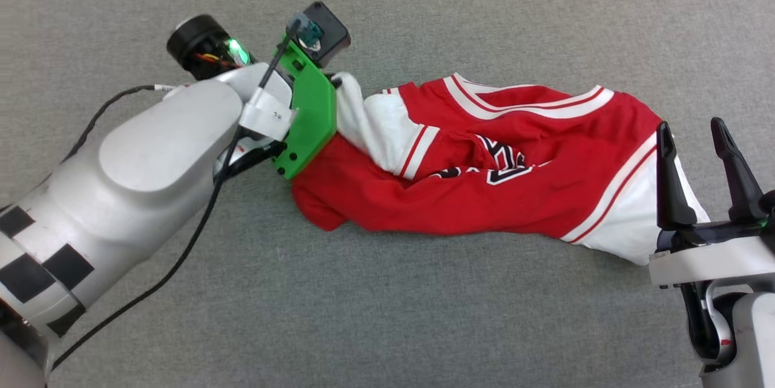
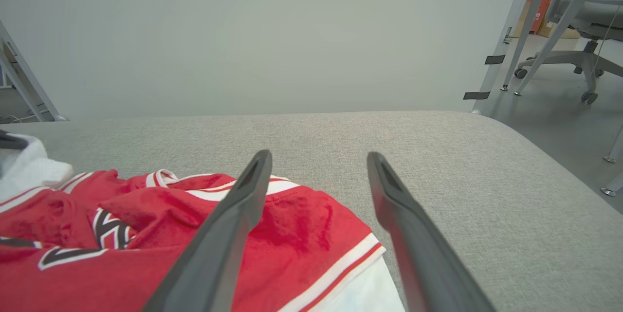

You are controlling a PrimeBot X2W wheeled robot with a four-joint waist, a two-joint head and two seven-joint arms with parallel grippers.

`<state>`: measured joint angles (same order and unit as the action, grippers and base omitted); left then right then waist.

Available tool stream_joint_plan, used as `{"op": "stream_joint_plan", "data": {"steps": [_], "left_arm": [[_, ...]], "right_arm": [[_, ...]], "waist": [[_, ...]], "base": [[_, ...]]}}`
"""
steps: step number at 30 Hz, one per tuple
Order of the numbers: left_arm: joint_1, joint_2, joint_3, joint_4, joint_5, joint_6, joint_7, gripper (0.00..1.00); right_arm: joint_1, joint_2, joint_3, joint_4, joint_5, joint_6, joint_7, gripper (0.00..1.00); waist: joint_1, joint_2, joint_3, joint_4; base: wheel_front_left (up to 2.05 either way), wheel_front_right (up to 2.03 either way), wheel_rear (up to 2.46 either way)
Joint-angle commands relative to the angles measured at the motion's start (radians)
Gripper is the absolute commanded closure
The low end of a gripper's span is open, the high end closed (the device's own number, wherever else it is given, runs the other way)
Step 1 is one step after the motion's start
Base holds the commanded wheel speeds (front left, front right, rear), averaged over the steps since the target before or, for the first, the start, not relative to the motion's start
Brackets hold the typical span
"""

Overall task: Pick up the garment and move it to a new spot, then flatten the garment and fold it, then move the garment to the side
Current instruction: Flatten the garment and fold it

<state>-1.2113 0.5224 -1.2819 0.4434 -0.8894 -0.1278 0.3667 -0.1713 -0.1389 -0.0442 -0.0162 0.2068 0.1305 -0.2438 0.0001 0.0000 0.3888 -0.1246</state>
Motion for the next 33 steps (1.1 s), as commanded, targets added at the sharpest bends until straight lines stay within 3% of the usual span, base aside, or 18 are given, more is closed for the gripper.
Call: {"op": "stream_joint_plan", "data": {"steps": [1,10,19,27,33], "left_arm": [[-0.030,0.006,0.005,0.004,0.015,-0.003,-0.053,1.00],[-0.039,0.099,0.015,0.061,0.096,0.005,-0.316,1.00],[0.188,0.172,0.012,0.176,0.090,0.067,-0.467,1.00],[0.420,0.124,0.010,0.261,0.023,0.071,-0.564,1.00],[0.540,0.060,0.007,0.340,-0.007,0.035,-0.563,1.00]], "right_arm": [[0.015,-0.003,-0.008,0.004,-0.001,0.000,-0.009,0.00],[0.052,0.001,-0.031,0.006,-0.009,0.000,-0.010,0.00],[0.093,0.007,-0.043,0.001,-0.015,0.000,-0.006,0.00],[0.123,0.007,-0.056,-0.002,-0.010,0.000,0.006,0.00],[0.140,0.012,-0.060,0.005,-0.010,0.000,0.010,0.00]], "waist": [[-0.0001,0.0000,-0.043,0.045],[-0.0001,0.0000,-0.114,0.129],[-0.0001,0.0000,-0.147,0.165],[-0.0001,0.0000,-0.160,0.175],[-0.0001,0.0000,-0.174,0.178]], "base": [[0.00,0.00,0.00],[0.00,0.00,0.00],[0.00,0.00,0.00],[0.00,0.00,0.00],[0.00,0.00,0.00]]}}
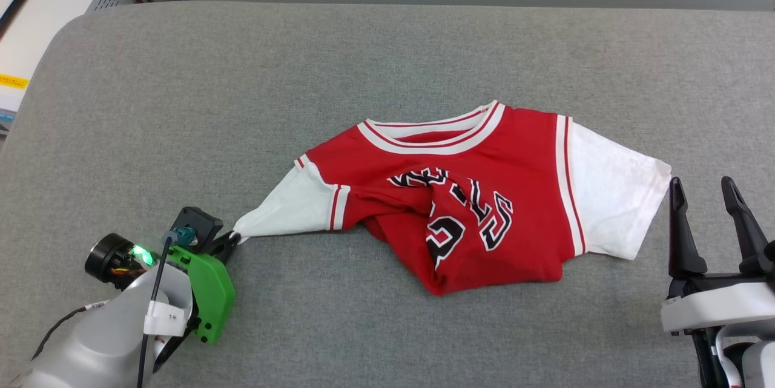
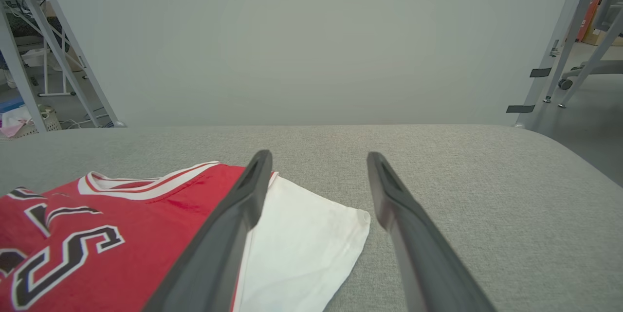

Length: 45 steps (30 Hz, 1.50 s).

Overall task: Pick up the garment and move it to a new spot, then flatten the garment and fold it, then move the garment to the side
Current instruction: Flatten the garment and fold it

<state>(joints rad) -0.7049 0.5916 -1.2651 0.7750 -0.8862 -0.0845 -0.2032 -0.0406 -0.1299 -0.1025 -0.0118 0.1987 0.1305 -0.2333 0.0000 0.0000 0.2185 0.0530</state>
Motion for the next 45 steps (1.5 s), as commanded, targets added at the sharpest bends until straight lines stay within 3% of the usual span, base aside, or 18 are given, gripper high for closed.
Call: {"op": "stream_joint_plan", "data": {"steps": [1,3,4,5,9,15,19,22,26,32,36,45], "left_arm": [[0.047,-0.019,-0.010,0.021,-0.016,-0.015,0.010,1.00],[0.056,-0.031,-0.007,0.042,-0.027,-0.023,0.003,1.00],[0.054,-0.035,-0.003,0.048,-0.034,-0.025,0.000,0.65],[0.046,-0.035,0.004,0.053,-0.038,-0.026,-0.006,0.00],[0.000,-0.014,0.048,0.040,-0.045,-0.025,-0.036,0.00],[-0.117,0.061,0.097,-0.063,-0.027,-0.008,-0.034,0.00],[-0.210,0.102,0.115,-0.162,-0.048,-0.017,0.065,0.00],[-0.276,0.120,0.112,-0.234,-0.086,-0.029,0.200,0.00],[-0.334,0.119,0.100,-0.298,-0.182,-0.040,0.409,0.00],[-0.401,0.089,0.065,-0.291,-0.261,-0.044,0.634,0.00],[-0.425,0.064,0.035,-0.249,-0.264,-0.045,0.730,0.00],[-0.405,0.023,-0.007,-0.172,-0.201,-0.046,0.833,0.00]], "right_arm": [[0.012,0.004,-0.003,0.003,-0.002,0.000,0.000,0.00],[0.019,0.007,-0.004,0.006,-0.001,0.000,0.002,0.00],[0.021,0.008,-0.004,0.007,-0.001,0.000,0.003,0.00],[0.024,0.009,-0.005,0.009,-0.001,0.000,0.004,0.00],[0.033,0.013,-0.009,0.011,0.000,0.000,0.005,0.00],[0.045,0.022,-0.014,0.010,0.001,0.000,0.003,0.00],[0.039,0.026,-0.009,0.005,0.002,0.000,0.002,0.00],[0.024,0.026,-0.002,0.002,0.003,0.000,0.000,0.00],[0.000,0.022,0.009,-0.003,0.002,0.000,-0.004,0.00],[-0.040,0.020,0.020,-0.005,0.000,0.000,-0.012,0.00],[-0.065,0.018,0.022,-0.003,0.002,0.000,-0.016,0.00],[-0.102,0.020,0.020,0.006,0.004,0.000,-0.025,0.00]], "waist": [[0.0000,0.0000,-0.010,0.001],[0.0000,0.0000,-0.019,0.003],[0.0000,0.0000,-0.024,0.004],[0.0000,0.0000,-0.030,0.005],[0.0000,0.0000,-0.053,0.006],[0.0000,0.0000,-0.074,0.001],[0.0000,0.0000,-0.062,-0.013],[0.0000,0.0000,-0.042,-0.030],[0.0000,0.0000,-0.005,-0.061],[0.0000,0.0000,0.060,-0.110],[0.0000,0.0000,0.102,-0.139],[0.0000,0.0000,0.160,-0.173]], "base": [[0.00,0.00,0.00],[0.00,0.00,0.00],[0.00,0.00,0.00],[0.00,0.00,0.00],[0.00,0.00,0.00],[0.00,0.00,0.00],[0.00,0.00,0.00],[0.00,0.00,0.00],[0.00,0.00,0.00],[0.00,0.00,0.00],[0.00,0.00,0.00],[0.00,0.00,0.00]]}}
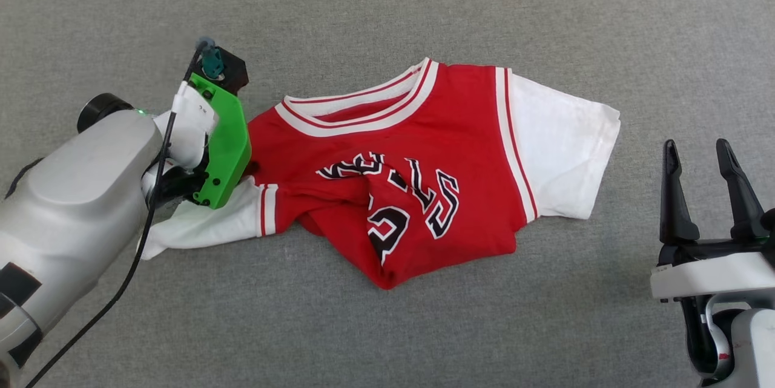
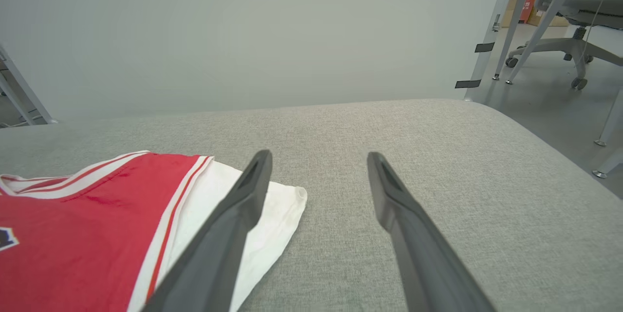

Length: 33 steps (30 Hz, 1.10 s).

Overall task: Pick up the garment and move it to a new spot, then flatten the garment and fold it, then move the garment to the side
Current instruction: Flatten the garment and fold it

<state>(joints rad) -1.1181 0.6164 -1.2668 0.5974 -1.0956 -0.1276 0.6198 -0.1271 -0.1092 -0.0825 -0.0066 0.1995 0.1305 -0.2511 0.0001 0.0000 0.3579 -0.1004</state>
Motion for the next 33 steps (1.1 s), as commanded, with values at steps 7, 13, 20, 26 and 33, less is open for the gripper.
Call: {"op": "stream_joint_plan", "data": {"steps": [7,13,20,26,33], "left_arm": [[0.067,0.005,-0.012,-0.014,0.035,-0.003,0.085,0.43],[0.075,0.000,-0.013,-0.005,0.077,-0.003,-0.006,1.00],[0.035,0.029,-0.013,-0.081,0.141,-0.003,-0.254,1.00],[0.041,0.090,0.013,-0.198,0.164,0.002,-0.428,1.00],[0.149,0.195,0.009,-0.430,0.171,0.083,-0.443,1.00]], "right_arm": [[-0.027,0.000,-0.004,0.007,0.001,0.000,-0.009,0.00],[-0.026,0.000,-0.009,0.012,-0.003,0.000,-0.010,0.00],[0.008,0.000,-0.028,0.012,-0.005,0.000,-0.010,0.00],[0.054,0.009,-0.035,0.013,-0.006,0.000,-0.011,0.00],[0.098,0.021,-0.045,0.009,-0.008,0.000,-0.011,0.00]], "waist": [[-0.0001,0.0000,0.024,-0.023],[-0.0001,0.0000,0.000,-0.003],[-0.0001,0.0000,-0.080,0.050],[-0.0001,0.0000,-0.148,0.098],[-0.0001,0.0000,-0.201,0.139]], "base": [[0.00,0.00,0.00],[0.00,0.00,0.00],[0.00,0.00,0.00],[0.00,0.00,0.00],[0.00,0.00,0.00]]}}
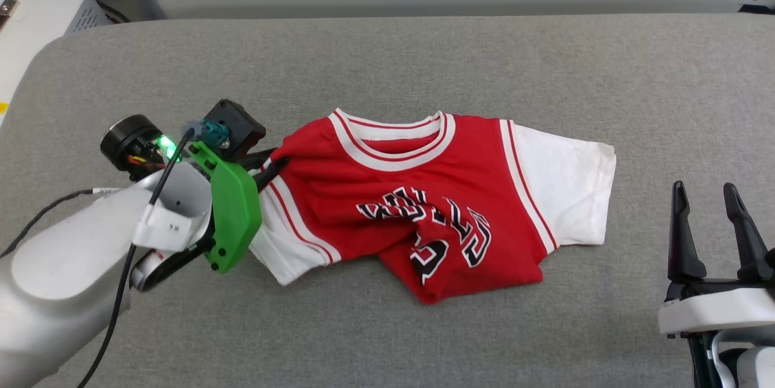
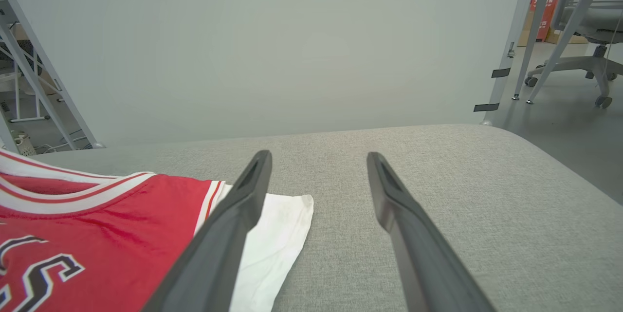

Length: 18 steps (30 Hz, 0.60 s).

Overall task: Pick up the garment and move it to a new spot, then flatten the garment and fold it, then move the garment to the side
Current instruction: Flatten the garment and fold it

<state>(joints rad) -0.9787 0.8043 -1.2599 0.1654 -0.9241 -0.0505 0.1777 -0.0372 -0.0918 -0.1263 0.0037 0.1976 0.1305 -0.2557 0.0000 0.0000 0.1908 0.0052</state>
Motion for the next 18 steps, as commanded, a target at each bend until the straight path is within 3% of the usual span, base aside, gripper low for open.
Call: {"op": "stream_joint_plan", "data": {"steps": [1,4,10,18], "left_arm": [[0.023,0.024,0.001,-0.031,0.002,0.023,0.003,1.00],[0.044,0.064,0.004,-0.107,0.002,0.065,0.009,1.00],[0.037,0.097,0.013,-0.154,0.020,0.105,0.014,1.00],[-0.039,0.028,0.025,0.006,0.058,0.070,0.003,1.00]], "right_arm": [[0.014,0.005,-0.002,-0.003,-0.007,0.000,-0.006,0.00],[0.024,0.008,-0.004,-0.009,-0.009,0.000,-0.006,0.00],[0.003,0.008,0.015,-0.022,-0.008,0.000,-0.006,0.00],[-0.052,0.008,0.024,-0.040,-0.005,0.000,-0.006,0.00]], "waist": [[0.0000,0.0000,-0.040,0.037],[0.0000,0.0000,-0.043,0.041],[0.0000,0.0000,-0.010,0.008],[0.0000,0.0000,0.095,-0.068]], "base": [[0.00,0.00,0.00],[0.00,0.00,0.00],[0.00,0.00,0.00],[0.00,0.00,0.00]]}}
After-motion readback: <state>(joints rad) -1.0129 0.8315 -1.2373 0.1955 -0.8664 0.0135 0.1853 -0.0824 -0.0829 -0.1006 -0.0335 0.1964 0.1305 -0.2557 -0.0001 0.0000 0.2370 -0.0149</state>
